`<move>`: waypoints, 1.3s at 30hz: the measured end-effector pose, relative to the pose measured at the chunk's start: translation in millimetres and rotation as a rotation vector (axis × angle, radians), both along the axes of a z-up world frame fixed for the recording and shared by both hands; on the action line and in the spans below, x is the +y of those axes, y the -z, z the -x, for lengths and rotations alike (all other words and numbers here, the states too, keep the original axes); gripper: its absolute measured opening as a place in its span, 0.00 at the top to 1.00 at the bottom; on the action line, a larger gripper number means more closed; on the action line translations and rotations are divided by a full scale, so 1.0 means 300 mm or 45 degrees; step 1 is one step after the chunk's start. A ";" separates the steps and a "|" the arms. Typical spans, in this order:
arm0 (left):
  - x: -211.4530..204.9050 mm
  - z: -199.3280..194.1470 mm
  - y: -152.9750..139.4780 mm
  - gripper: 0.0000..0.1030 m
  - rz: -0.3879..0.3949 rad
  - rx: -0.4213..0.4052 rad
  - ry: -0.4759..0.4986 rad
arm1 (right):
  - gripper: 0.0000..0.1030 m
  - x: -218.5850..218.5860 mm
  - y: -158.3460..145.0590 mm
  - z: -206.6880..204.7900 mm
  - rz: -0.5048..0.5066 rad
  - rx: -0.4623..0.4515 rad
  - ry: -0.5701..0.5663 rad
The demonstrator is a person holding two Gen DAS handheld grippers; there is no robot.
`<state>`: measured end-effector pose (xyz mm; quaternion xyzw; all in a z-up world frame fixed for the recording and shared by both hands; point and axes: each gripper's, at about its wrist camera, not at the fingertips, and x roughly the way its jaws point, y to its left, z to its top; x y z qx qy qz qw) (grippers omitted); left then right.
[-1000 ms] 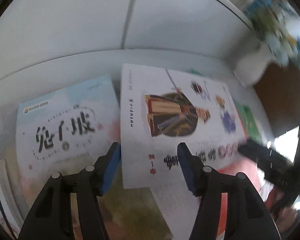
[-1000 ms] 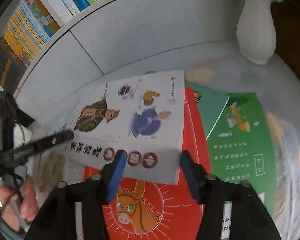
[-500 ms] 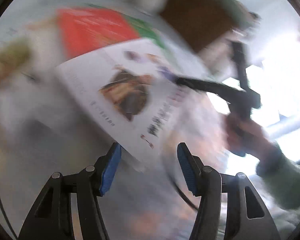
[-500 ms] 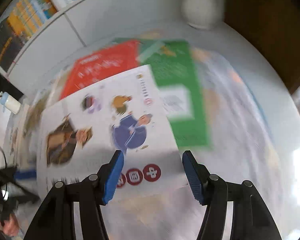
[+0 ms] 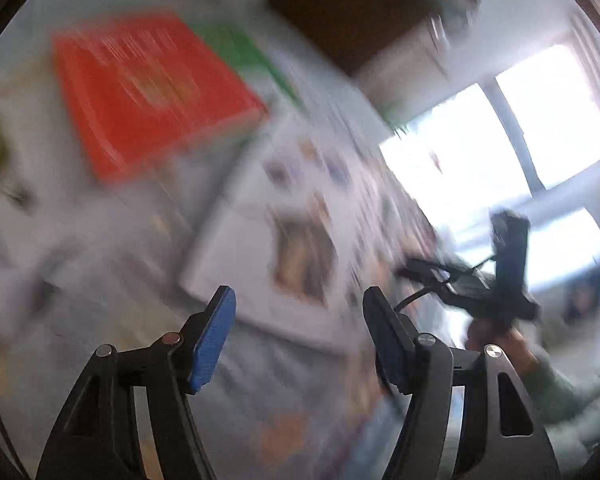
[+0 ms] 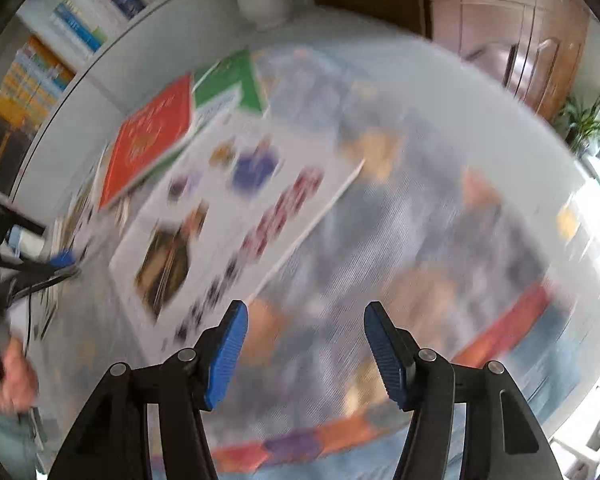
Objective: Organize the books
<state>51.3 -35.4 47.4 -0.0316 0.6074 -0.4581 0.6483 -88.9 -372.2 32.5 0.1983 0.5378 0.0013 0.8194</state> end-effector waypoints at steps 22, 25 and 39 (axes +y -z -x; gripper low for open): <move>-0.082 -0.048 0.094 0.50 -0.266 -0.258 -0.132 | 0.65 0.162 0.045 0.045 -0.170 -0.092 -0.028; -0.088 0.011 0.098 0.50 -0.187 -0.174 -0.076 | 0.66 0.150 0.054 0.034 -0.200 -0.102 0.000; -0.032 0.165 0.112 0.73 -0.055 -0.140 -0.239 | 0.67 0.054 0.056 0.138 -0.214 -0.108 0.093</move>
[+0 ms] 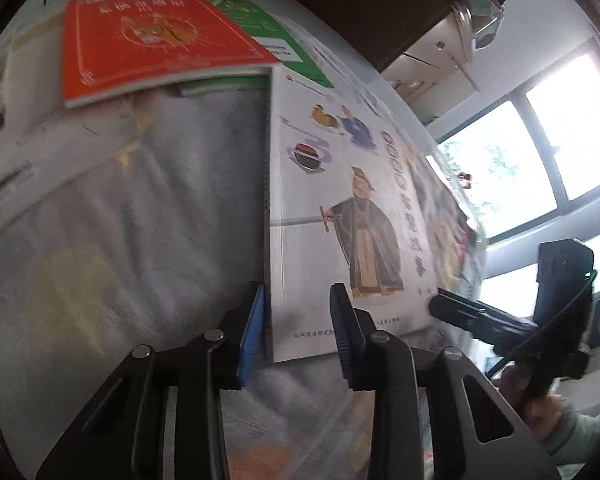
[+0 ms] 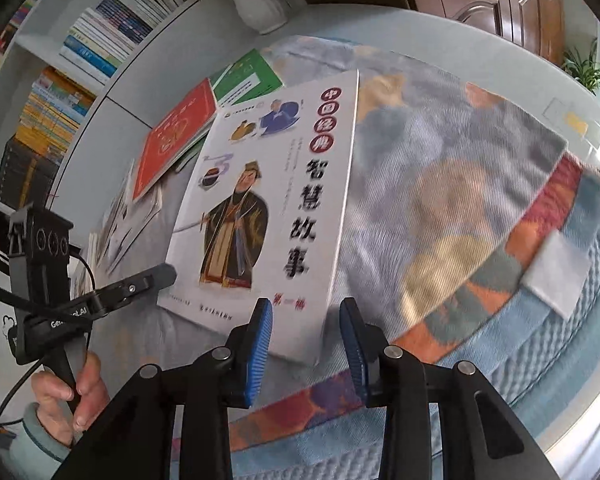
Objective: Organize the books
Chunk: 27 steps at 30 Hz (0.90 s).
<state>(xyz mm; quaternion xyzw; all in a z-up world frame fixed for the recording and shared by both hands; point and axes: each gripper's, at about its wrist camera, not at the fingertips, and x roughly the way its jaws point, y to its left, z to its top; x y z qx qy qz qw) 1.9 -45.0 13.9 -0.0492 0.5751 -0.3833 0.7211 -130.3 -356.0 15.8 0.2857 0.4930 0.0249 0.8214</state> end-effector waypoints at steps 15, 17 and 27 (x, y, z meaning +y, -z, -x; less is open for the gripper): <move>-0.052 -0.006 0.053 0.88 0.212 0.207 -0.113 | 0.65 -0.039 0.022 0.023 -0.148 -0.035 0.064; -0.053 -0.014 0.048 0.88 0.285 0.246 -0.147 | 0.65 -0.047 0.022 0.023 -0.172 -0.028 0.063; -0.006 -0.105 0.048 0.88 0.758 0.679 -0.259 | 0.41 -0.191 0.108 0.049 -0.785 -0.059 0.255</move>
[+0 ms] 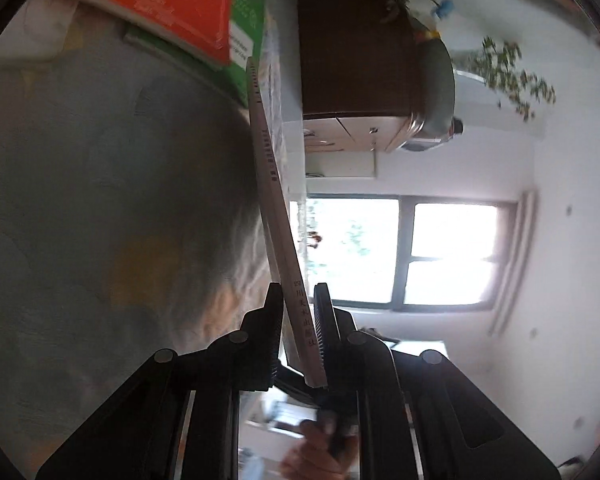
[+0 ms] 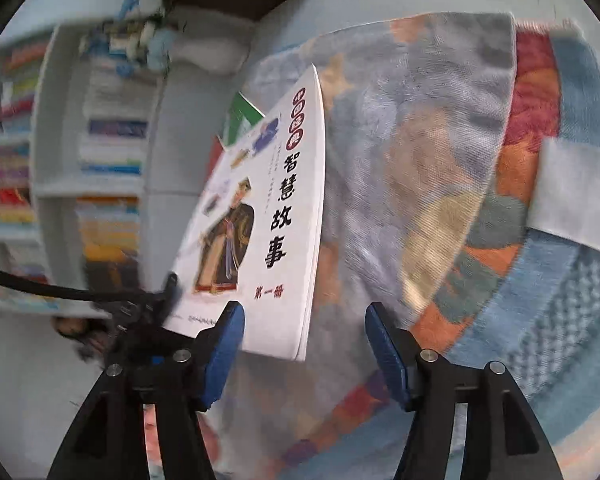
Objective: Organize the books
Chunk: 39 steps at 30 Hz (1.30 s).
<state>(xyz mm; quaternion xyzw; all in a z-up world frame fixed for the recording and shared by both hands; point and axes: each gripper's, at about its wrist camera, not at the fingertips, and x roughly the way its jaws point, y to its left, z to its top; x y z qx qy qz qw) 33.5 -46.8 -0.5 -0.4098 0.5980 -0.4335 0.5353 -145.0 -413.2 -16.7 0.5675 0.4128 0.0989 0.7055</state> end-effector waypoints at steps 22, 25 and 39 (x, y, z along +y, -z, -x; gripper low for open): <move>-0.040 0.149 -0.162 0.88 -0.436 -0.620 0.252 | 0.82 0.202 -0.325 -0.055 0.864 -0.137 -0.346; 0.018 0.135 -0.213 0.87 -0.380 -0.645 0.184 | 0.81 0.254 -0.402 -0.050 0.959 -0.195 -0.386; 0.713 0.160 -0.360 0.87 -0.599 -0.693 -0.505 | 0.81 0.791 -0.531 -0.376 0.831 -0.574 -0.853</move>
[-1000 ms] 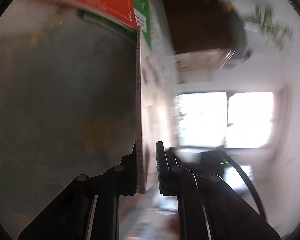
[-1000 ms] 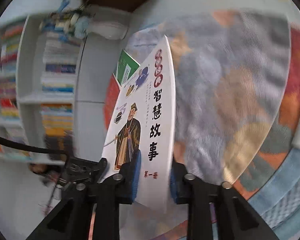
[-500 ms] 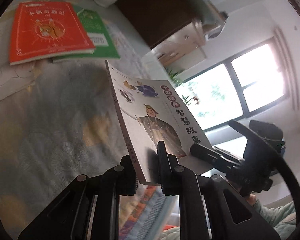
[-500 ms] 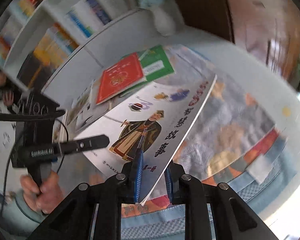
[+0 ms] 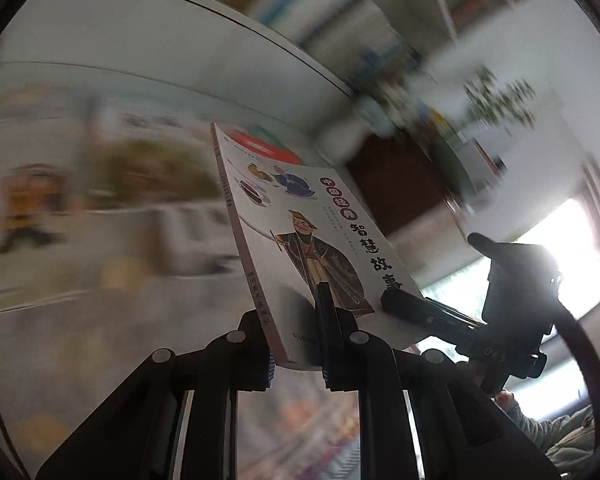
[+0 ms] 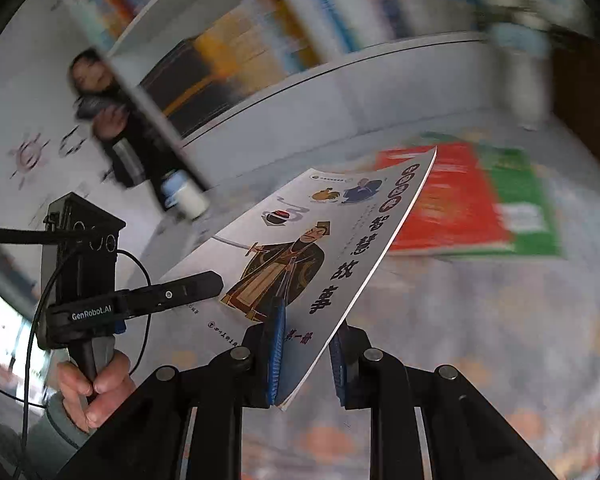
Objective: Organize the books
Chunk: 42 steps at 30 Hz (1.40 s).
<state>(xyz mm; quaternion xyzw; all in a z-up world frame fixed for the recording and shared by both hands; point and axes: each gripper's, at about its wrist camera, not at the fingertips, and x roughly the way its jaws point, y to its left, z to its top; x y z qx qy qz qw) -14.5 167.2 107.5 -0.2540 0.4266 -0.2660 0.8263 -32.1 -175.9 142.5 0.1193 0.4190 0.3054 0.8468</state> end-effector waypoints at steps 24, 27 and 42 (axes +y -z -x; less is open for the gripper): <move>0.580 -0.049 0.313 0.81 -0.042 0.233 -0.697 | 0.80 0.877 0.370 -0.431 0.036 0.291 -0.558; 0.587 -0.028 0.324 0.75 -0.026 0.240 -0.696 | 0.79 0.887 0.395 -0.431 0.059 0.318 -0.553; 0.488 0.149 0.338 0.72 -0.079 0.361 -0.637 | 0.73 0.765 0.383 -0.394 0.125 0.363 -0.450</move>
